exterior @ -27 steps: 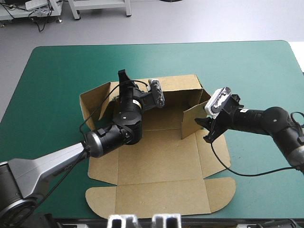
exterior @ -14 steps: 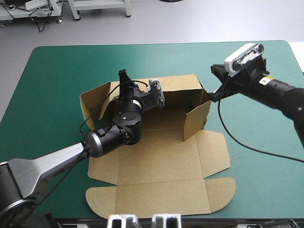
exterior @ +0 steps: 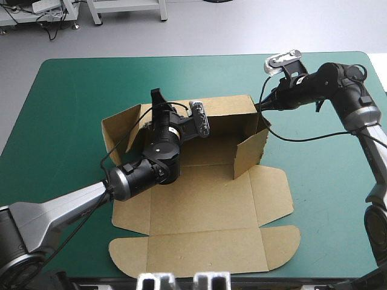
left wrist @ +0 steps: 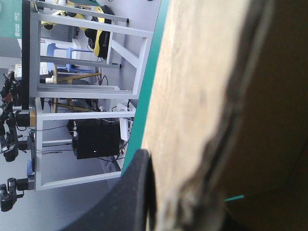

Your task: Fold the box

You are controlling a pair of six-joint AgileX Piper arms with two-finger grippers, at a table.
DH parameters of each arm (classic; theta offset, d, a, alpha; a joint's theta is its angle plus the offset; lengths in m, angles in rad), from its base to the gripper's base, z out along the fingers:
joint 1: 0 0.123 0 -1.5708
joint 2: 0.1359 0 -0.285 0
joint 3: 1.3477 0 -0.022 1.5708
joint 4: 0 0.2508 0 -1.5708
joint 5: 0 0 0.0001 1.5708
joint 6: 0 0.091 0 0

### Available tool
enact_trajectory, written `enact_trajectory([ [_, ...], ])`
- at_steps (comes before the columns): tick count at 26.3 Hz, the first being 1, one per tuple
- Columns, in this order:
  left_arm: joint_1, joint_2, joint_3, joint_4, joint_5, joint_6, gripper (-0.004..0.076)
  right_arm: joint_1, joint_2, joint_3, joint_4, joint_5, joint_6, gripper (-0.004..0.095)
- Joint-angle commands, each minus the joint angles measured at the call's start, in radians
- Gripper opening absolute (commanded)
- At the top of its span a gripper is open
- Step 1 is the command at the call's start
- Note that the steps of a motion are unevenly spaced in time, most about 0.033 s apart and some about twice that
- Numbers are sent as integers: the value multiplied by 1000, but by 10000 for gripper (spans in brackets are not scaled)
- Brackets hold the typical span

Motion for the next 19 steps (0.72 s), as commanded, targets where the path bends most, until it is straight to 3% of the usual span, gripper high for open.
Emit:
enact_trajectory([
  [1,-3,-42,-22,1,-5,-18,14,1,-37,-30,25,-18,20,-18],
  [10,-3,-42,-22,-10,-13,-15,14,1,-37,-26,134,248,-77,-18],
  [15,-3,-42,-22,-11,-9,-12,14,1,-53,-21,138,288,-101,-18],
  [19,-3,-42,-22,-15,-2,-14,14,1,-109,56,154,243,-162,-18],
])
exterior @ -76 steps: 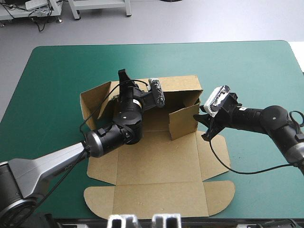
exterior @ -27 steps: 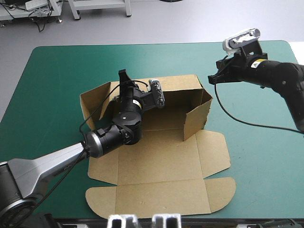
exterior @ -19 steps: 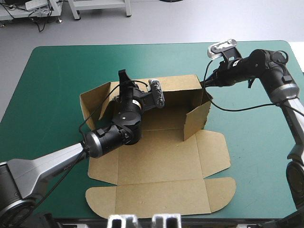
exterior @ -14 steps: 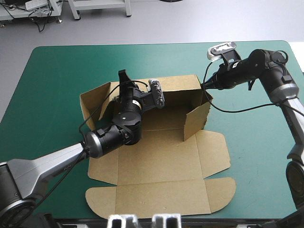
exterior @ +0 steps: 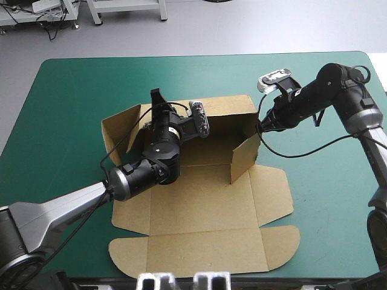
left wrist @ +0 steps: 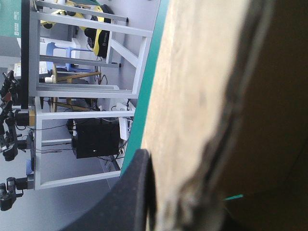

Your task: Fold the box

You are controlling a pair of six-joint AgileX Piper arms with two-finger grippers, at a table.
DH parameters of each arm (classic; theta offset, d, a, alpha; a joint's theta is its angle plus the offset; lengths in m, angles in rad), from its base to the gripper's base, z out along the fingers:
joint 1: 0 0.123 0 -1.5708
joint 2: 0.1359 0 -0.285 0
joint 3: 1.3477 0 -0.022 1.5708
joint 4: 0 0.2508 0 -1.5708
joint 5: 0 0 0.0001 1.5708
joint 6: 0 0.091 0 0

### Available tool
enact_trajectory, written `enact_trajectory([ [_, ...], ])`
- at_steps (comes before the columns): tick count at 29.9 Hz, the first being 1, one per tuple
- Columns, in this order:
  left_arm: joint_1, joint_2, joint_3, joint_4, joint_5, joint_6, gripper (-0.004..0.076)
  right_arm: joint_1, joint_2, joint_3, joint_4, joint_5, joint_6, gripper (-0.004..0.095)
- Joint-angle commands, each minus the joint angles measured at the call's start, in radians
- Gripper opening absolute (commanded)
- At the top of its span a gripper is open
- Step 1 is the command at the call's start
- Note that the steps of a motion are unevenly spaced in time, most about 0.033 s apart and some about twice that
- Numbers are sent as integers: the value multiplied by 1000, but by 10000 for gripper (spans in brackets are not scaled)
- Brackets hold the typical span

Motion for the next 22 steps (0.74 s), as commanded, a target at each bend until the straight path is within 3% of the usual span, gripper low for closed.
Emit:
enact_trajectory([
  [1,-3,-42,-22,-10,-5,-14,14,1,-97,51,48,-73,-70,-18],
  [5,-3,-42,-22,-10,1,-14,14,1,-181,264,46,-302,-128,-18],
  [11,-3,-42,-22,-10,23,-14,14,1,-276,591,82,-687,-333,-18],
  [15,-3,-42,-22,-10,26,-14,14,1,-280,672,87,-741,-385,19],
  [18,-3,-42,-22,-10,22,-14,14,1,-287,667,104,-673,-418,186],
  [22,-3,-42,-22,-10,16,-14,14,1,-328,641,187,-618,-466,606],
])
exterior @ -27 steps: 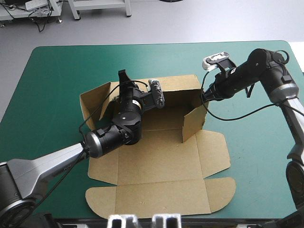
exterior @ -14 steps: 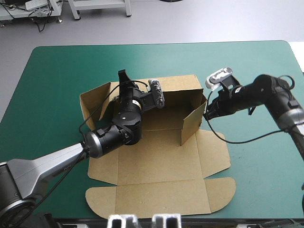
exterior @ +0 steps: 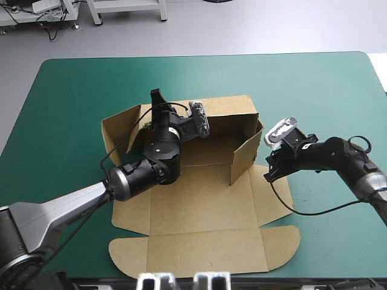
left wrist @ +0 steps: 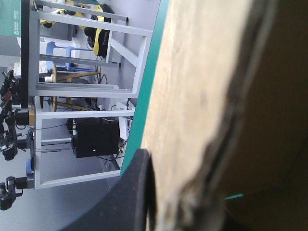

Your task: Fold the box

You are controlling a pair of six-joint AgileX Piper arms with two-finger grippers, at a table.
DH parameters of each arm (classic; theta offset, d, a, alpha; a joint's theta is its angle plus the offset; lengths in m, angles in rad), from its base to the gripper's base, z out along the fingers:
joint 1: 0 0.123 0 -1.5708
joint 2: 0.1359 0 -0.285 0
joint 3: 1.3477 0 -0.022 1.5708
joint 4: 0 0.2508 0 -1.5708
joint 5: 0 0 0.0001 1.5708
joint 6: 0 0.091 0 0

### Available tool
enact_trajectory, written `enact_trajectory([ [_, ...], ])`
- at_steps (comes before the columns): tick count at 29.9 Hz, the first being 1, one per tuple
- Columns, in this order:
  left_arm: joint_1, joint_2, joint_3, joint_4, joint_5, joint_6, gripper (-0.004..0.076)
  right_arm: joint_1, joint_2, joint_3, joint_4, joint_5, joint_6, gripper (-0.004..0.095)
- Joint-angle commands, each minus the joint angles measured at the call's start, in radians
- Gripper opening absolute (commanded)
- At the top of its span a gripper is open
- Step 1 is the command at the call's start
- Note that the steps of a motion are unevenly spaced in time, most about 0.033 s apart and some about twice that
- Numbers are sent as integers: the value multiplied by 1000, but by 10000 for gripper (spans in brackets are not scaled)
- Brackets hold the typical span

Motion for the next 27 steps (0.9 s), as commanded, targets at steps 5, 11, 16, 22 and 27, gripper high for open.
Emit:
enact_trajectory([
  [5,-3,-42,-22,1,4,-14,14,1,-118,-55,135,5,-123,826],
  [11,-3,-42,-22,5,-35,-14,14,1,-100,-52,350,25,-421,767],
  [16,-3,-42,-22,9,-39,-14,14,1,-55,-52,605,22,-589,756],
  [22,-3,-42,-22,9,-46,-40,14,1,15,-52,775,3,-741,756],
  [27,-3,-42,-22,-3,-61,-55,14,1,33,-52,866,-18,-751,745],
])
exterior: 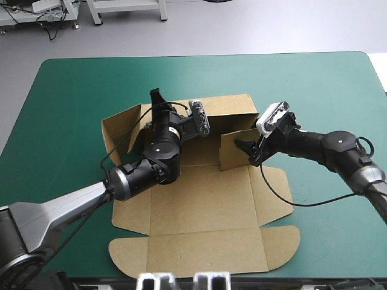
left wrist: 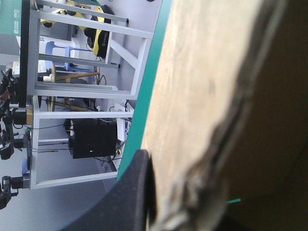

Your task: Fold the box

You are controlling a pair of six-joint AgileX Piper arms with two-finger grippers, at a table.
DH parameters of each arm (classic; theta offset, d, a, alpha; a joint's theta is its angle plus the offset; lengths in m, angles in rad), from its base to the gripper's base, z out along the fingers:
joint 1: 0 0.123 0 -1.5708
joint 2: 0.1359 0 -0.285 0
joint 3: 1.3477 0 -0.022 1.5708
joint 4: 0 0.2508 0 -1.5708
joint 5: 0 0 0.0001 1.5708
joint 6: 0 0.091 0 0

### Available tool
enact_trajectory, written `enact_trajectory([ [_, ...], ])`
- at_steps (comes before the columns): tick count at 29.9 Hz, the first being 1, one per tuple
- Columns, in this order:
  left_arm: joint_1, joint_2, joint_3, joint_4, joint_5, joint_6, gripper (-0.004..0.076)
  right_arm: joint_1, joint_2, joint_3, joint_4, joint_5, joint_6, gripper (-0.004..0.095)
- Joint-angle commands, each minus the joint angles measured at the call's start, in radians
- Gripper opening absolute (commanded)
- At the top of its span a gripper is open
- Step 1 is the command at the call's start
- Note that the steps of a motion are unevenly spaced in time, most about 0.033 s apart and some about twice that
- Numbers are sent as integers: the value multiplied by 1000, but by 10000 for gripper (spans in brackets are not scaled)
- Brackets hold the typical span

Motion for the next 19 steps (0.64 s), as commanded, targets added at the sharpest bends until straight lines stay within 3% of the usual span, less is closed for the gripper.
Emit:
enact_trajectory([
  [1,-3,-42,-22,-17,-50,-29,14,1,-25,-29,117,-6,-27,742],
  [5,-3,-42,-22,-60,-66,-29,14,1,-25,-29,137,-6,-15,682],
  [7,-3,-42,-22,-66,-68,-29,14,1,-25,-29,137,2,4,584],
  [14,-3,-42,-22,-66,-66,-29,14,1,-25,-29,108,41,16,2],
  [19,-3,-42,-22,-72,-64,-29,14,1,-25,-29,91,54,21,-17],
])
